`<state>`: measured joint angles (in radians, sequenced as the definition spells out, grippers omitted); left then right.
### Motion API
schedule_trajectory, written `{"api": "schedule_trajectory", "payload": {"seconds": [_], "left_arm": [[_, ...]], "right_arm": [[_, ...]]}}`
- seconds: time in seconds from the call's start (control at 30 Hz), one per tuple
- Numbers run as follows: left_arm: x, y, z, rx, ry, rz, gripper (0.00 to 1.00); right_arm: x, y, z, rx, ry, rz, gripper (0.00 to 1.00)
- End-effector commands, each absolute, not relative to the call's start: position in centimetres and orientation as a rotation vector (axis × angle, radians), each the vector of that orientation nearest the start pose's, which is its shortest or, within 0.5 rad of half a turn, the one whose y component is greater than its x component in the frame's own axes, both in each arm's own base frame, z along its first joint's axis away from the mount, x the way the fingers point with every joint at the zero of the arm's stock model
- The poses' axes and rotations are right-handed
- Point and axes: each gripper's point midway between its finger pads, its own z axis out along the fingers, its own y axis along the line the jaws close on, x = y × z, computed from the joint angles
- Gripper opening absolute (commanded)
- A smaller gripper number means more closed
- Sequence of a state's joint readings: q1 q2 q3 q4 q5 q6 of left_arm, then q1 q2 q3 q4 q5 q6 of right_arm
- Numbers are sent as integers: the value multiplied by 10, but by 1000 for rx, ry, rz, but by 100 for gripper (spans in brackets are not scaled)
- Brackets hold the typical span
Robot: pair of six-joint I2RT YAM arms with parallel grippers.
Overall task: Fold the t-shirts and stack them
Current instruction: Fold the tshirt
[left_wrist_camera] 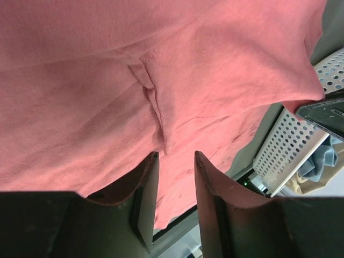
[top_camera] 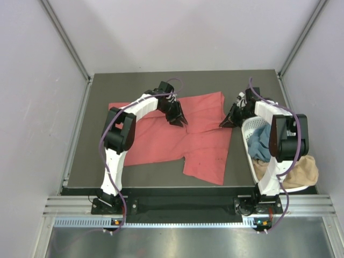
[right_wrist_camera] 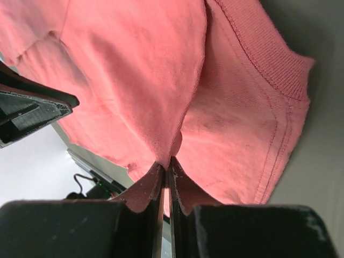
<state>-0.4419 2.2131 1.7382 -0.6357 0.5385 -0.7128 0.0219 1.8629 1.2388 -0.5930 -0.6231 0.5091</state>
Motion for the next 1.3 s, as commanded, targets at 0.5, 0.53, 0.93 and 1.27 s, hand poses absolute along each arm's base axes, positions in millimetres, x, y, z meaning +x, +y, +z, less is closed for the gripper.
{"api": "schedule_trajectory", "payload": {"seconds": [0.5,0.53,0.93,1.27], "left_arm": [[374,-329,49,-222,2945,-1029,33],[373,-328,47,-226,2951,-1012,33],[372,-333,40,-245,2975,-1004,37],[379,-340,50,-208,2948,-1009,1]], "right_arm": [[369,125,62,443,2750,1020,6],[370,125,62,441,2747,1018,6],[369,125,58,433,2751,1027,6],[370,125,59,429,2753,1015,6]]}}
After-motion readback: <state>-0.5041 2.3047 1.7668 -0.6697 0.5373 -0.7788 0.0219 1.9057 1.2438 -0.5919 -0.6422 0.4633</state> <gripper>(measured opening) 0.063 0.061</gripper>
